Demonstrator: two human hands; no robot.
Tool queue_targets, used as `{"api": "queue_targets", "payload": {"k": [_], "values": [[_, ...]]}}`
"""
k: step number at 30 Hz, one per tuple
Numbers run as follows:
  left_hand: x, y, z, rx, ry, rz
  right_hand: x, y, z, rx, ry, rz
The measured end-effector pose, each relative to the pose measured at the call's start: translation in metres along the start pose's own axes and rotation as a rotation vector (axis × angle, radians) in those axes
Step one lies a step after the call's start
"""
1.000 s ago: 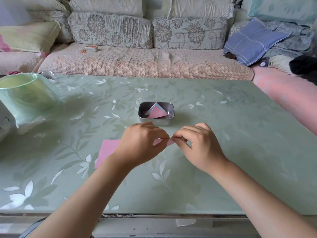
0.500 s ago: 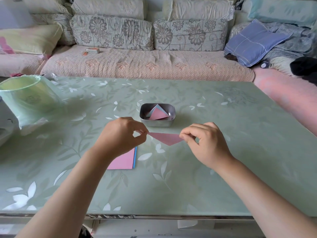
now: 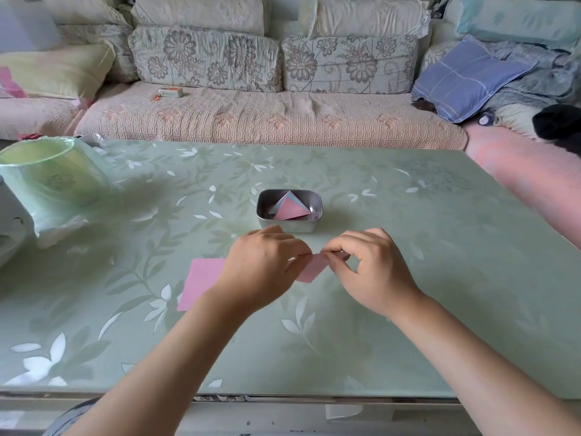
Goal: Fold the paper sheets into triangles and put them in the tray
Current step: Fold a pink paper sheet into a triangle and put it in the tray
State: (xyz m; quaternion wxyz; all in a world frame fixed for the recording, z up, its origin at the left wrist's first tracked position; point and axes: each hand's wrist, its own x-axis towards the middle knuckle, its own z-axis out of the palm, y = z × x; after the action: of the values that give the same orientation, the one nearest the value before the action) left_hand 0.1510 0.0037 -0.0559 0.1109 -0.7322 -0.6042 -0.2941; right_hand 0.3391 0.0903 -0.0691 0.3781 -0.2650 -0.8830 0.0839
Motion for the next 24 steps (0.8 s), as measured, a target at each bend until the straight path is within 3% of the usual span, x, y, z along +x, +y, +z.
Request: {"api": "queue_targets", "payload": {"k": [11, 17, 21, 24], "values": [[0.000, 0.001, 0.004, -0.031, -0.038, 0.061, 0.000, -0.014, 0.002, -0.028, 0.019, 0.094], [0.003, -0.016, -0.004, 0.017, -0.054, -0.021, 0.002, -0.006, -0.006, -0.024, 0.051, 0.175], [0.001, -0.032, -0.007, -0.041, -0.075, -0.232, 0.002, 0.005, -0.011, 0.000, 0.057, 0.250], [0.002, -0.035, 0.000, -0.342, -0.094, -0.501, 0.000, 0.006, -0.009, 0.024, 0.054, 0.238]]}}
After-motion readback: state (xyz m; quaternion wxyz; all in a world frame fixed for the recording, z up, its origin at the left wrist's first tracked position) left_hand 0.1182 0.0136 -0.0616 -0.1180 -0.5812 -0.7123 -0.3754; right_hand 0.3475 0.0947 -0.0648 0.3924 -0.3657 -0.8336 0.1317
